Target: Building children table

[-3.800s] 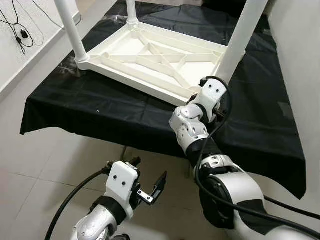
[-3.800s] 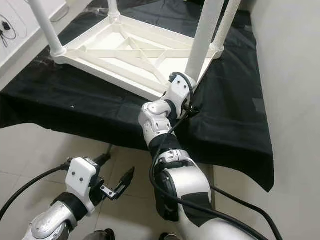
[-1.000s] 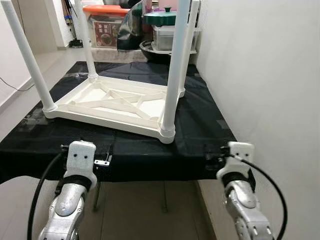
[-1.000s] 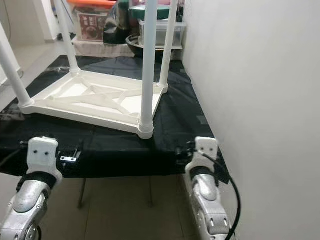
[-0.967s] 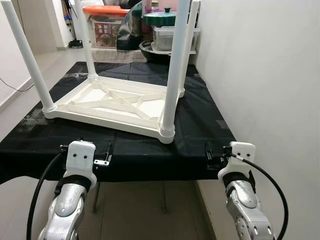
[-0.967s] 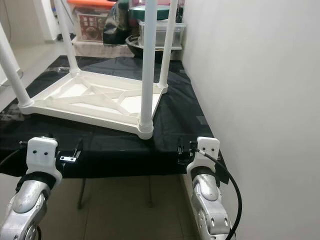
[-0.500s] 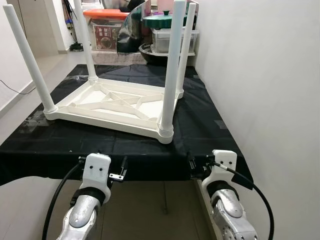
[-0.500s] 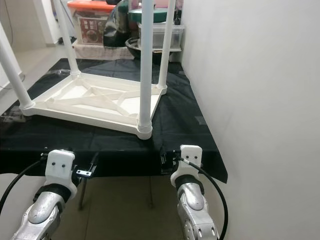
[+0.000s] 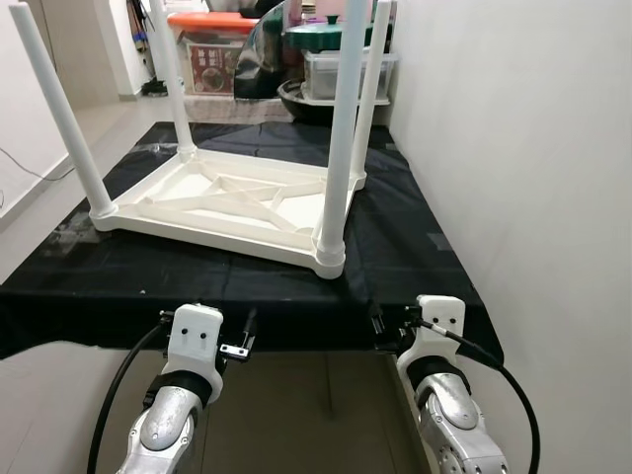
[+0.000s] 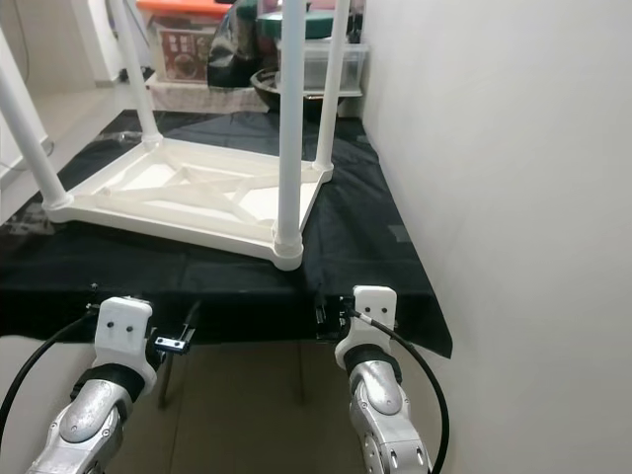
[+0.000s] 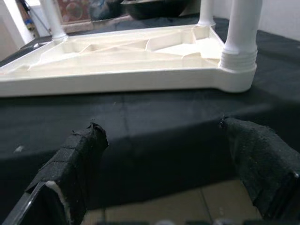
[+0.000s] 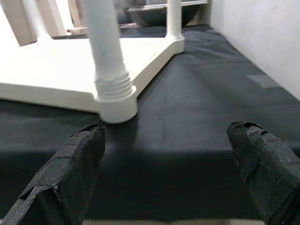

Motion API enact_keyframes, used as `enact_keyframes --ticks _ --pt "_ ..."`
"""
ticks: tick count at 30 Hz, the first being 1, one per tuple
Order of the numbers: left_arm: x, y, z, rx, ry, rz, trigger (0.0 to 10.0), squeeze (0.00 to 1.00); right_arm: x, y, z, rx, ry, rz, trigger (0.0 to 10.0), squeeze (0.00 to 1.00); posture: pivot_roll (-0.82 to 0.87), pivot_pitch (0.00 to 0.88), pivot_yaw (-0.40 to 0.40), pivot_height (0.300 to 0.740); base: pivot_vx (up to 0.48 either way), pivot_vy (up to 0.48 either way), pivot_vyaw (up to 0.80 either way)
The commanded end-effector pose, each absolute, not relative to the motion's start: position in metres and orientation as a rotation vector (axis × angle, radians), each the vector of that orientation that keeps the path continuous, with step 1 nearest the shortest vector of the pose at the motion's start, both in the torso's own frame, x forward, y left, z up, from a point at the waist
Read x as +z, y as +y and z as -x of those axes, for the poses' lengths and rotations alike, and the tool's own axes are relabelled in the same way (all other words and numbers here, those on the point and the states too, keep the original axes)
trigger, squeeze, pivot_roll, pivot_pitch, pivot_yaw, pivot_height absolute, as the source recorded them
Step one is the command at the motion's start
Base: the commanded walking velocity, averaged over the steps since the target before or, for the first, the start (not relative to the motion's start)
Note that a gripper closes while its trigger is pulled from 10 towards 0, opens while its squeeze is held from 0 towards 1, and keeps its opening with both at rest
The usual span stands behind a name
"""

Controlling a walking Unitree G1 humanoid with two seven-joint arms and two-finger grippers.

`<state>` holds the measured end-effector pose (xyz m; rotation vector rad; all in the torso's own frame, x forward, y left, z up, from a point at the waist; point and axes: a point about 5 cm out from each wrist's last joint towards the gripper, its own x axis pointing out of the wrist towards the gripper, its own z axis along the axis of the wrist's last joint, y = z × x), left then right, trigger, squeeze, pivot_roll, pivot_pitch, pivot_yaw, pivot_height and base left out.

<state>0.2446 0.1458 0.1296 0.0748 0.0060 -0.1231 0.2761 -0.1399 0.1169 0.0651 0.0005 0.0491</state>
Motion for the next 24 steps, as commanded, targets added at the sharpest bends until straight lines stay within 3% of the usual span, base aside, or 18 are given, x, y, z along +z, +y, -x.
enact_keyframes --ticks 1,18,24 --pt "0.1239 0.1440 -0.2439 -0.135 0.026 -0.070 10.0 0.00 0.1139 -0.1372 -0.2744 0.061 0.020 -0.057 10.0 0.00 0.06 0.000 -0.023 0.740 -0.259 0.000 0.00" --pt "0.1227 0.1421 -0.2443 -0.143 0.030 -0.067 10.0 0.00 0.1149 -0.1365 -0.2737 0.064 0.017 -0.047 10.0 0.00 0.06 0.000 -0.020 0.740 -0.257 0.000 0.00" --pt "0.1264 0.1422 -0.2468 -0.132 0.011 -0.081 10.0 0.00 0.1160 -0.1364 -0.2745 0.065 0.014 -0.045 10.0 0.00 0.06 0.000 -0.024 0.740 0.000 0.000 0.00"
